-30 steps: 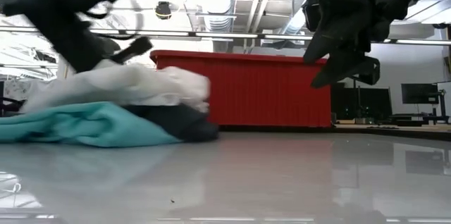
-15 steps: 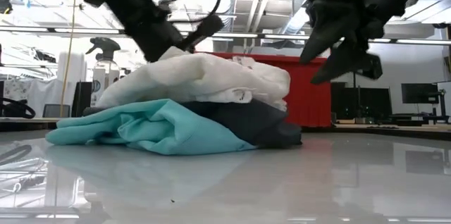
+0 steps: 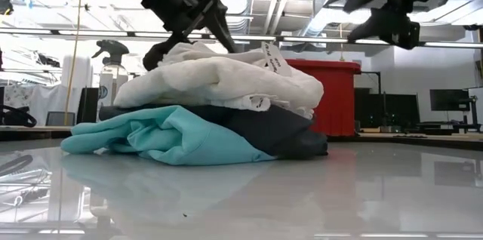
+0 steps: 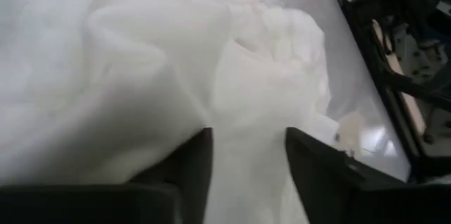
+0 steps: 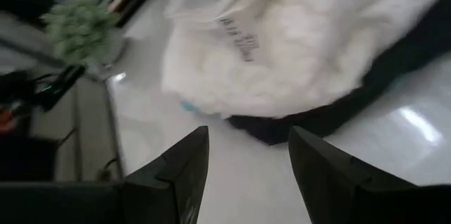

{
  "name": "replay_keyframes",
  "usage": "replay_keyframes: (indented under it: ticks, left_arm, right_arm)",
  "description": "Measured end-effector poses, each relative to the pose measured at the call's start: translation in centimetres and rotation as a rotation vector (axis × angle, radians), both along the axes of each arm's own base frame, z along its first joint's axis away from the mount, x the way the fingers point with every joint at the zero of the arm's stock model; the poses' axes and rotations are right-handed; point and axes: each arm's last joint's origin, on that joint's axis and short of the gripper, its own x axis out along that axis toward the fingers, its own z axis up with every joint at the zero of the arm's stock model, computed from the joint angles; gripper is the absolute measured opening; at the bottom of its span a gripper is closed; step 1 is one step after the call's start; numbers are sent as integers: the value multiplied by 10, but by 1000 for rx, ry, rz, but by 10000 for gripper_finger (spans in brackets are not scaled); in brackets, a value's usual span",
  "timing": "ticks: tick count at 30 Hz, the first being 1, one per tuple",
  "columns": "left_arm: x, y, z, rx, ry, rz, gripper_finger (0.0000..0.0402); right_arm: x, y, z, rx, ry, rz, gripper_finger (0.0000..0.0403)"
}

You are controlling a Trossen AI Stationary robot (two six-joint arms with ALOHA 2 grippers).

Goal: Fold laundry
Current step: Stack the folded white shorts on top of the folded white dress, then put the stacked folded clothes into the red laundry bin

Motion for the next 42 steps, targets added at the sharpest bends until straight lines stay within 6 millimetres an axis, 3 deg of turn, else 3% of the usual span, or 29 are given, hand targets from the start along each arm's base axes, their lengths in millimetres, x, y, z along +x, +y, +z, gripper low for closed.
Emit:
replay_keyframes:
  ticks: [7, 11, 19, 28, 36, 39, 42]
  left_arm:
    - [1, 0, 2, -81, -16, -57, 267]
    - [-4, 9, 17, -127, -59, -93, 301]
    - [-28, 18, 48, -80, -98, -156, 312]
    - [-32, 28, 37, -103, 10, -153, 313]
    - [-89, 50, 78, 24, 15, -33, 313]
    - [-116, 49, 91, 60, 23, -1, 313]
    - [-141, 46, 89, 47, 109, -11, 313]
  right_arm:
    - [4, 2, 4, 14, -52, 5, 223]
    - [5, -1, 7, -3, -84, -30, 239]
    - [5, -2, 6, -4, -84, -34, 272]
    - [21, -12, 26, -53, -322, -53, 275]
    - [45, -30, -2, -19, -225, -245, 276]
    - [58, -40, -11, -80, -221, -175, 276]
    - [69, -51, -7, -112, -189, -61, 277]
